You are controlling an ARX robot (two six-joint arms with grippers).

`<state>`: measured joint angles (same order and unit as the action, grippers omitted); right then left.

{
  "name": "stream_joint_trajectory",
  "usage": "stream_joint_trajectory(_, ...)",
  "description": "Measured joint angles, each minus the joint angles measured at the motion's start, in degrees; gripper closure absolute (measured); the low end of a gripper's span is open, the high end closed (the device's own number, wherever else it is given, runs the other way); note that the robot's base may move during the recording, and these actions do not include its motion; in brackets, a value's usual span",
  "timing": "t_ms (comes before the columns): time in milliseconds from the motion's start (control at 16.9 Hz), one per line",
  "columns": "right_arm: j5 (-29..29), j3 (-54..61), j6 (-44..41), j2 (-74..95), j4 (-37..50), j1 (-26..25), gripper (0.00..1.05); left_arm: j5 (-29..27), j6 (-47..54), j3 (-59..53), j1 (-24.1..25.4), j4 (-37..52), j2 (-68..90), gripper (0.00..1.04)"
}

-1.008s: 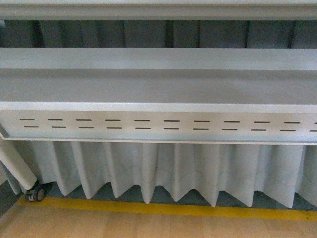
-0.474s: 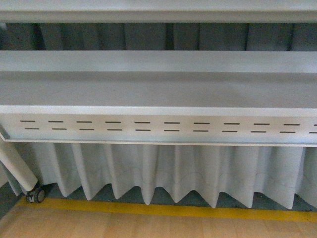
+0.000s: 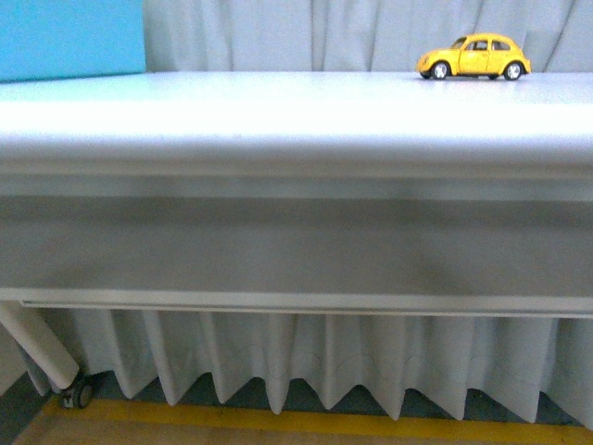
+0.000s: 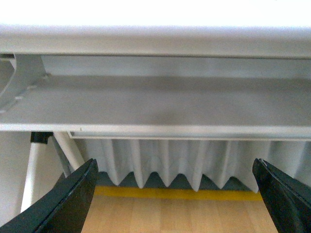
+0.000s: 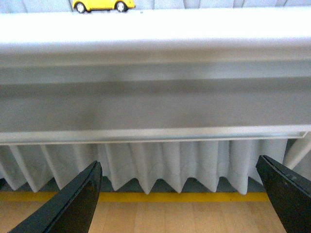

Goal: Wind up and store yellow beetle toy

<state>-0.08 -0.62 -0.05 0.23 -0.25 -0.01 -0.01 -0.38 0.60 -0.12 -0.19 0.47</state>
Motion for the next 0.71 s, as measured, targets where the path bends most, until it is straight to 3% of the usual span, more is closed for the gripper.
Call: stream_joint_trajectory(712,0.04,0.0,0.0,0.0,0.02,0.0,0.07,-0.07,0.44,-0.02,0.0,-0.02,0.0,0.07)
